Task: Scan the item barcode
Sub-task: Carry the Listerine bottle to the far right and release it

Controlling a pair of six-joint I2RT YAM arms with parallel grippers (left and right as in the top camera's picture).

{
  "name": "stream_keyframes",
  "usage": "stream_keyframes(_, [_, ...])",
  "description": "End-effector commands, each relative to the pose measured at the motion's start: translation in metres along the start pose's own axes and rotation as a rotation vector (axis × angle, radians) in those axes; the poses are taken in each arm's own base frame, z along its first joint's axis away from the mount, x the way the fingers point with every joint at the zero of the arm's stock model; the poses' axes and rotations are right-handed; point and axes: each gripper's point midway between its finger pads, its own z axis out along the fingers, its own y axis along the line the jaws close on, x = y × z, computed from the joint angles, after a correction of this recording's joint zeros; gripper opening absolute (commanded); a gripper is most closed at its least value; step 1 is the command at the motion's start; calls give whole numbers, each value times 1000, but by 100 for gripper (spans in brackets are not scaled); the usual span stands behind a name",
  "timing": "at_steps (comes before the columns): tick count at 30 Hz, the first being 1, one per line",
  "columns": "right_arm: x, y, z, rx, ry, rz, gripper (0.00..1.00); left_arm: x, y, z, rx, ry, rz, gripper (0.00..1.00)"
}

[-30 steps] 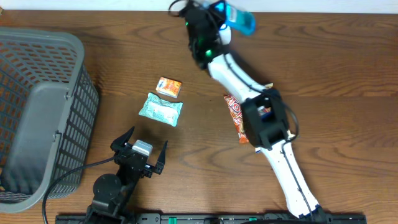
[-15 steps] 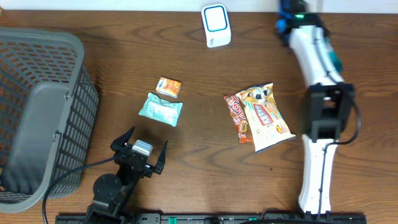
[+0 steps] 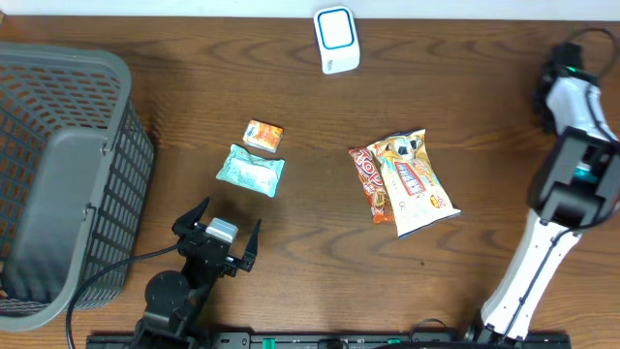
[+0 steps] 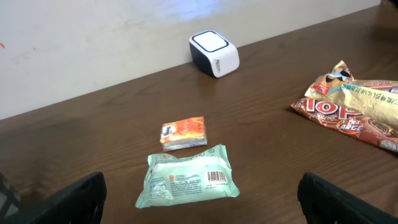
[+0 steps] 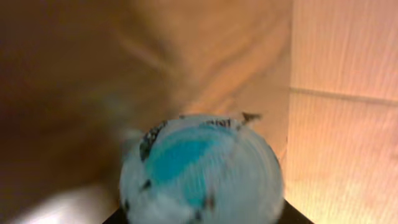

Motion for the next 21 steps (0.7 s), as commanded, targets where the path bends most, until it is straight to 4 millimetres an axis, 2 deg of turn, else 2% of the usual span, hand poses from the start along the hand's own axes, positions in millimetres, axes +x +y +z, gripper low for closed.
stream_keyframes(1, [7, -24, 16, 4, 16, 90, 4, 13, -4, 2, 15, 38, -16, 98])
stream_keyframes(2, [9, -29, 20, 7, 23, 108, 11, 13, -4, 2, 16, 38, -16, 98])
stream_keyframes(4, [13, -36, 28, 12, 36, 137, 36, 13, -4, 2, 15, 38, -16, 98])
stream_keyframes(5, [14, -39, 30, 13, 40, 159, 65, 13, -4, 2, 16, 38, -16, 98])
stream_keyframes(6, [15, -41, 31, 14, 43, 185, 82, 13, -4, 2, 16, 38, -16, 98])
stream_keyframes(7, [15, -43, 29, 14, 43, 217, 93, 13, -4, 2, 15, 38, -16, 98])
stream_keyframes(8, [15, -44, 26, 6, 41, 244, 98, 13, -4, 2, 16, 38, -16, 98])
stream_keyframes(12, [0, -35, 1, -154, -18, 268, 99, 13, -4, 2, 16, 38, -16, 98])
stream_keyframes(15, [-17, -42, -35, -251, -100, 310, 99, 13, -4, 2, 16, 38, -16, 98])
stream_keyframes(18, [-32, -60, -82, -326, -202, 366, 99, 13, -4, 2, 16, 38, -16, 98])
stream_keyframes(21, [-47, -73, -150, -457, -348, 384, 99, 13, -4, 2, 16, 38, -16, 98])
